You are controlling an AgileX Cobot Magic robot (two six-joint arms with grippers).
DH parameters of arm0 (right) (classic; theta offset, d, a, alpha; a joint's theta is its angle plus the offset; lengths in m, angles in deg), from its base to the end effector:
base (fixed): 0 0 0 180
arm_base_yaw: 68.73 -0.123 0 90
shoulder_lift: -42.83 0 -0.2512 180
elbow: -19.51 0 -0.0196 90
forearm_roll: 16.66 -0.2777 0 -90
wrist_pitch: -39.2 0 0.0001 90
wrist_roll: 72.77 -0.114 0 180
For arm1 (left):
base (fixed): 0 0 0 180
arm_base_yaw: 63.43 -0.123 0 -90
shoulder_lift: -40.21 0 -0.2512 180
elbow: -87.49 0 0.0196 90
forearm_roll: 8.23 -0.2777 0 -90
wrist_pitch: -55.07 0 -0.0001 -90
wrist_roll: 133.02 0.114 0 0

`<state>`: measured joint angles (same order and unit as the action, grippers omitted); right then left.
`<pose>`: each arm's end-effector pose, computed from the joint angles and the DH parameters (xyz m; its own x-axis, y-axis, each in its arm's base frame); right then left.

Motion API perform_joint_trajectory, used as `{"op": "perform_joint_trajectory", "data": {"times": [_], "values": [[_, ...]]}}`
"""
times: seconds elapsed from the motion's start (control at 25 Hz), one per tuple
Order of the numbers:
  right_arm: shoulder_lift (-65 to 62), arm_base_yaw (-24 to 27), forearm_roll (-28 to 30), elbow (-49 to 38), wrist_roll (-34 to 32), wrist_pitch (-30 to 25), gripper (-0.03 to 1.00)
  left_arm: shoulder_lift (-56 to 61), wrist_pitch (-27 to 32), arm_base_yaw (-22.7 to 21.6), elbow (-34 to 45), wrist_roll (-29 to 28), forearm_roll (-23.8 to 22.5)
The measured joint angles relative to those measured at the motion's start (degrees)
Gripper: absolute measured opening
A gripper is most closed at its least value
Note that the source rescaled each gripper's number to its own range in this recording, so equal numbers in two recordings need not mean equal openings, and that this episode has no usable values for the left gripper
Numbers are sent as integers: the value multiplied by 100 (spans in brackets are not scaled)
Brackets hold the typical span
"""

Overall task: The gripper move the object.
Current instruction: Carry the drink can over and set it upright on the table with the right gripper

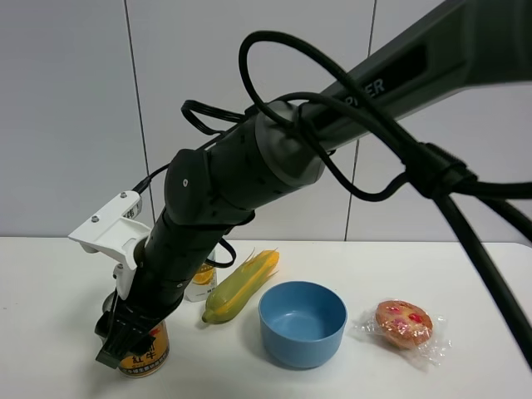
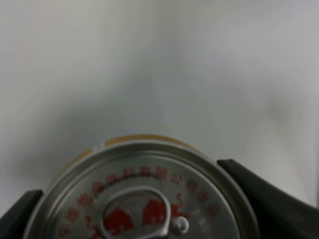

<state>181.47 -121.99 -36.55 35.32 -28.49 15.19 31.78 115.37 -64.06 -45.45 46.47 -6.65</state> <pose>0.2842 0.4072 0.0617 -0.0751 -0.8262 -0.5584 -0.9717 0.1865 -0.1452 0.0718 -0.0019 0.2837 -0.4350 -0.0273 -0.9000 0.0008 0.9995 -0.0307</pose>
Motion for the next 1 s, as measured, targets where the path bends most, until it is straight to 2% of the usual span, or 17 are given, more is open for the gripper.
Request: {"op": "perform_joint_trajectory", "data": {"times": [0.44,0.6,0.68,1.0], "values": [[0,0,-40,0,-5,-12,1,0,0,0,0,0,0],[-78,0,-104,6,-11,47,18,0,0,0,0,0,0],[-162,0,-148,11,-11,72,23,0,0,0,0,0,0],[-997,0,-160,11,-29,-81,26,0,0,0,0,7,0]]}}
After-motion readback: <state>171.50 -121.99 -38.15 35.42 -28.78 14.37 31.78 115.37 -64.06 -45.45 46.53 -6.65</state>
